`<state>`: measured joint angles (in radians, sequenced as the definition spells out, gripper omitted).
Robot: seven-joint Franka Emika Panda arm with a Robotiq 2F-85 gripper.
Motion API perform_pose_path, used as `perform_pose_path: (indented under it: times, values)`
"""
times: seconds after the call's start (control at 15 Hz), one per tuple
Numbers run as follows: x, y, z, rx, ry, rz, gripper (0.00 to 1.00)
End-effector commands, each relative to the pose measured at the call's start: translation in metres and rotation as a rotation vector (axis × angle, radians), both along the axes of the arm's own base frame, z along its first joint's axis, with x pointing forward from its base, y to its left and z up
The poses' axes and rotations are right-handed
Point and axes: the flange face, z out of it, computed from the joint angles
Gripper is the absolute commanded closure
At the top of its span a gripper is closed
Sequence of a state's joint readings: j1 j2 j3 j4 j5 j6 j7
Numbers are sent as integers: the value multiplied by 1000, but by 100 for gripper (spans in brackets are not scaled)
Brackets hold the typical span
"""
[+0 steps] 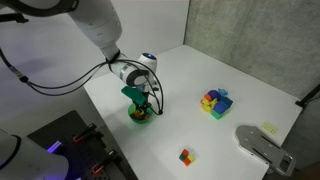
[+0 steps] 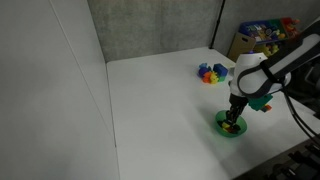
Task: Pick up the blue block and put it in the green bowl
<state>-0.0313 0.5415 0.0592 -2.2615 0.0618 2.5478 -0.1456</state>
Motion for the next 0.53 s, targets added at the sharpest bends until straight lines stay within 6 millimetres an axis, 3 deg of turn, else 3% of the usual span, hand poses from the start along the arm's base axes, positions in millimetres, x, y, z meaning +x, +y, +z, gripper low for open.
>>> perform_pose_path:
  times: [0.0, 0.33, 0.47]
  values:
    - [10, 3, -7, 18, -10, -20, 45]
    - [12, -8, 14, 18, -34, -44, 7]
    - [13, -17, 28, 19, -53, -60, 0]
